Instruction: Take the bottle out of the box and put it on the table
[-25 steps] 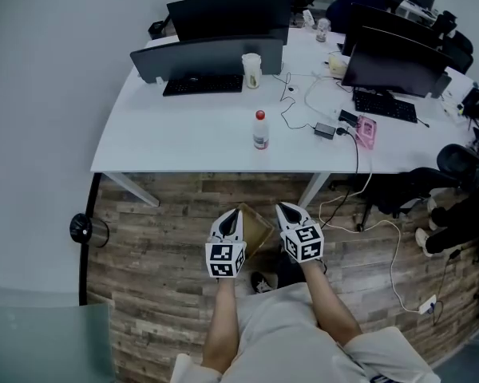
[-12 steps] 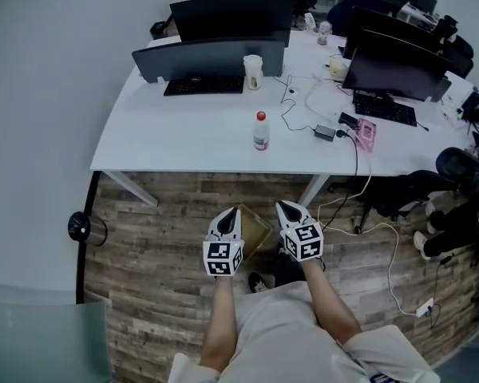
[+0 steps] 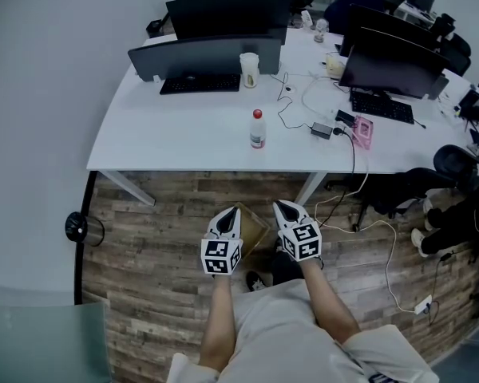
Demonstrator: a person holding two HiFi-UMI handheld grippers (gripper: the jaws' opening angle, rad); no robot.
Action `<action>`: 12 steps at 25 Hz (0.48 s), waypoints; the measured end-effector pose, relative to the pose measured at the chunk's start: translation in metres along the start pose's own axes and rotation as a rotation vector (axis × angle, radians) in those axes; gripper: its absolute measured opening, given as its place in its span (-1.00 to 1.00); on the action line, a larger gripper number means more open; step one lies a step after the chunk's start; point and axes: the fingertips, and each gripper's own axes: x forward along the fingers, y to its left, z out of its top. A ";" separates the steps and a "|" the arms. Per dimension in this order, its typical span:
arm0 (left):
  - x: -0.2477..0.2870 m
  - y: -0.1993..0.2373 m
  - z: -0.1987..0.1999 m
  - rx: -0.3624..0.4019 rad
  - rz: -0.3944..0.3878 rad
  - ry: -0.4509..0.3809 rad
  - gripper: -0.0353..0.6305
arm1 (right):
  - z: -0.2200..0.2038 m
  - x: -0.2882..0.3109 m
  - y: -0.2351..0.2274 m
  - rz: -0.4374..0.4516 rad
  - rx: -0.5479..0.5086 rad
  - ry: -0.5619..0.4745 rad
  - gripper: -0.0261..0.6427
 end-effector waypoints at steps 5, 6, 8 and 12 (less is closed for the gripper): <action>0.004 -0.007 -0.001 0.014 -0.028 0.006 -0.85 | 0.001 0.000 -0.003 -0.003 0.001 -0.001 -0.81; 0.004 -0.008 -0.001 0.017 -0.031 0.007 -0.85 | 0.000 0.000 -0.004 -0.003 0.001 0.000 -0.81; 0.005 -0.009 -0.001 0.020 -0.033 0.007 -0.85 | -0.001 0.000 -0.005 -0.003 0.001 0.001 -0.81; 0.007 -0.007 0.000 0.022 -0.030 0.009 -0.85 | 0.001 0.002 -0.005 0.002 0.000 0.001 -0.81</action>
